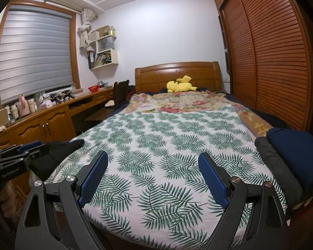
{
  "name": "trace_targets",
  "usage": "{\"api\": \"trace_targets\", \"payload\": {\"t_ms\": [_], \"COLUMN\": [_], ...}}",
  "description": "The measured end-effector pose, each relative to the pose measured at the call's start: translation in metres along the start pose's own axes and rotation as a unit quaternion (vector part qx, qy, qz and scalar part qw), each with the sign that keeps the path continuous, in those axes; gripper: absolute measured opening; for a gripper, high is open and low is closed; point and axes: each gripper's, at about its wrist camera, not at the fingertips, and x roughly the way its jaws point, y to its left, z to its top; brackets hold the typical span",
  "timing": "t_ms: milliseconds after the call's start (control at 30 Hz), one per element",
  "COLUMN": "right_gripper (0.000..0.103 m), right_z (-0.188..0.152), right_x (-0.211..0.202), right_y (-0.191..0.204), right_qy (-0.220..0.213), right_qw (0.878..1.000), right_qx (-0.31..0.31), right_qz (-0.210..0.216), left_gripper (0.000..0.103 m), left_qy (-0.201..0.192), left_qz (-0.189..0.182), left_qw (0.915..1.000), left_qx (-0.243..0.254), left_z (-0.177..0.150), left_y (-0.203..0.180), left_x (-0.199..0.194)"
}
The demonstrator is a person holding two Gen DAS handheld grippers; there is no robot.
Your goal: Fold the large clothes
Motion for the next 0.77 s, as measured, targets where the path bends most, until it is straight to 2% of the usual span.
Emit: {"api": "trace_targets", "payload": {"t_ms": [767], "right_gripper": [0.090], "right_z": [0.0001], "right_x": [0.0001], "right_y": [0.0025], "right_qy": [-0.002], "right_qw": [1.000], "right_qx": [0.000], "right_qz": [0.000], "left_gripper": [0.036], "left_qy": [0.001], "left_qz": [-0.001], "left_qw": [1.0000], "left_qx": [-0.001], "left_z": [0.0013], "left_y": [0.0006], "left_x": [-0.0019]}}
